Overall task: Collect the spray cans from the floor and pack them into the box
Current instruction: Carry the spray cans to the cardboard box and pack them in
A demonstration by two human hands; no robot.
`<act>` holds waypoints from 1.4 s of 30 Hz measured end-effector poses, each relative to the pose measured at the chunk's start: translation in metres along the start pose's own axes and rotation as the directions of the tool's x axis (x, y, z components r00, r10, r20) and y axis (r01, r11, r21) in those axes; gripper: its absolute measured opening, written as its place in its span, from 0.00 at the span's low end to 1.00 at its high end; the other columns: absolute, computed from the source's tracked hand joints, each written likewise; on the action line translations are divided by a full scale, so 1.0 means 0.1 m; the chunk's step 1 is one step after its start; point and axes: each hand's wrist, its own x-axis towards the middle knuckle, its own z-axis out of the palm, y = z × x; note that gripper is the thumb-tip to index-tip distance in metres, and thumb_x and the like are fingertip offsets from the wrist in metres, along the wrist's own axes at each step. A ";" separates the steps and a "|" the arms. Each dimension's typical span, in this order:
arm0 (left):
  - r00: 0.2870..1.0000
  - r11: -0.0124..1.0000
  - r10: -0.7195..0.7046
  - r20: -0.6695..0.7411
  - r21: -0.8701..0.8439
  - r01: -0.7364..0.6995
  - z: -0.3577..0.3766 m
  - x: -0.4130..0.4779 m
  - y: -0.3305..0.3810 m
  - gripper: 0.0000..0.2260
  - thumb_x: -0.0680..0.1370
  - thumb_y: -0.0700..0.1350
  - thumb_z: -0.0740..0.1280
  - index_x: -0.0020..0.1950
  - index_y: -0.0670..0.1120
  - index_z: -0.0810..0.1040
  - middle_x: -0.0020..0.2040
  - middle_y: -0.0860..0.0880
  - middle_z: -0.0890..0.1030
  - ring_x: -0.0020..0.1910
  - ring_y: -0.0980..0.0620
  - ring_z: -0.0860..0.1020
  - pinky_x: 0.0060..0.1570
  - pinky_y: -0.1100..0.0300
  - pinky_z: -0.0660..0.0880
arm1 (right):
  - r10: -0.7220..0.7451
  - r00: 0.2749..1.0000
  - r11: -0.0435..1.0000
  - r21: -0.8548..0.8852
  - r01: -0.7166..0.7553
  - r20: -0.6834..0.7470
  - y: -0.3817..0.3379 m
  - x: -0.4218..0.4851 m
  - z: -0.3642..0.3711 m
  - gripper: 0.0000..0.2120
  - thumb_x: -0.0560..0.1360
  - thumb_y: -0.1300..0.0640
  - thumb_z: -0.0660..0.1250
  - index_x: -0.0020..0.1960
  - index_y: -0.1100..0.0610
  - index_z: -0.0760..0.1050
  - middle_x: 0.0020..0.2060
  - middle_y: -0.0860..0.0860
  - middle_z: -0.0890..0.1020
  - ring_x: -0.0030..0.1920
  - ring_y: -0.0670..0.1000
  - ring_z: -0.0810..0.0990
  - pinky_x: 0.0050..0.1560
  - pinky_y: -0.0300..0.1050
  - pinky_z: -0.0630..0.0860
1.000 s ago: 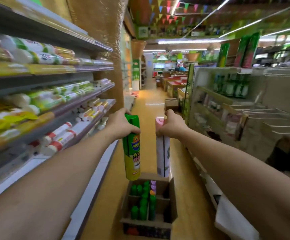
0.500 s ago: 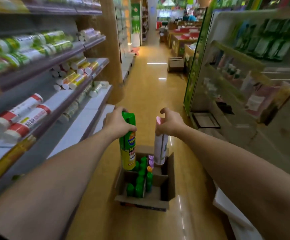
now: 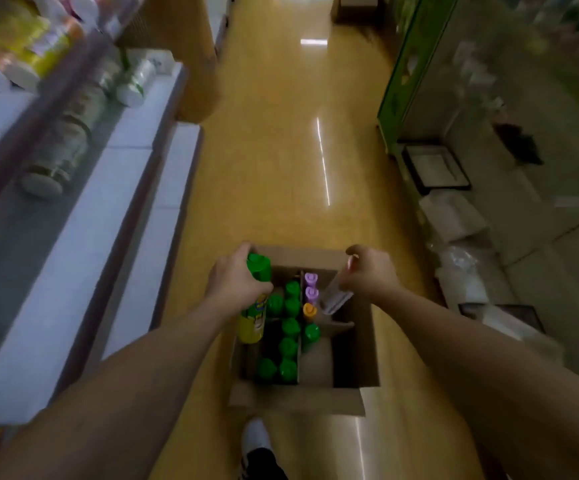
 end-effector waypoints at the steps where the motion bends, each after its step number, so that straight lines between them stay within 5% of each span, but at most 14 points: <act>1: 1.000 1.000 -0.010 0.013 0.007 0.010 0.13 0.13 -0.11 0.27 0.66 0.51 0.80 0.61 0.55 0.72 0.52 0.48 0.81 0.50 0.46 0.79 0.45 0.52 0.79 | 0.023 1.000 1.000 0.006 -0.023 -0.017 0.08 0.14 0.11 0.28 0.70 0.62 0.76 0.68 0.57 0.75 0.59 0.57 0.81 0.59 0.57 0.81 0.55 0.53 0.82; 9: 0.990 0.990 -0.139 0.030 -0.024 0.139 1.26 0.78 -0.84 0.28 0.68 0.52 0.80 0.65 0.56 0.73 0.54 0.51 0.81 0.52 0.48 0.78 0.47 0.56 0.74 | 0.067 0.995 0.996 -0.060 -0.071 -0.069 0.87 1.14 1.00 0.13 0.71 0.61 0.72 0.55 0.59 0.78 0.47 0.58 0.82 0.49 0.59 0.80 0.49 0.59 0.80; 12: 0.982 0.980 -0.190 0.007 -0.064 0.190 1.72 0.93 -1.11 0.30 0.69 0.51 0.80 0.68 0.56 0.72 0.57 0.50 0.80 0.55 0.46 0.79 0.52 0.50 0.79 | 0.065 0.998 0.997 -0.042 -0.066 -0.019 1.24 1.47 1.37 0.15 0.69 0.60 0.74 0.54 0.56 0.77 0.47 0.55 0.79 0.50 0.57 0.79 0.50 0.58 0.80; 25: 0.952 0.949 -0.307 0.000 -0.074 0.306 3.12 1.16 -2.02 0.33 0.72 0.53 0.78 0.74 0.56 0.68 0.67 0.49 0.75 0.64 0.47 0.74 0.59 0.52 0.74 | 0.123 0.992 0.992 -0.034 -0.122 0.037 2.23 2.35 2.58 0.26 0.69 0.57 0.77 0.65 0.56 0.75 0.58 0.56 0.78 0.57 0.56 0.77 0.58 0.57 0.78; 33: 0.931 0.928 -0.363 0.029 -0.081 0.364 3.61 1.12 -2.34 0.32 0.72 0.54 0.78 0.73 0.55 0.69 0.69 0.50 0.72 0.66 0.49 0.72 0.59 0.60 0.67 | 0.132 0.988 0.988 -0.089 -0.125 0.082 2.64 2.49 3.07 0.26 0.70 0.56 0.78 0.65 0.57 0.75 0.58 0.56 0.77 0.54 0.53 0.75 0.53 0.49 0.77; 42: 0.892 0.893 -0.426 0.152 -0.088 0.442 3.80 1.15 -2.50 0.33 0.73 0.54 0.77 0.75 0.54 0.68 0.73 0.48 0.65 0.69 0.47 0.69 0.65 0.55 0.69 | 0.153 0.979 0.981 -0.138 -0.134 0.137 2.77 2.65 3.29 0.26 0.71 0.56 0.77 0.66 0.56 0.73 0.60 0.58 0.74 0.58 0.58 0.75 0.58 0.58 0.79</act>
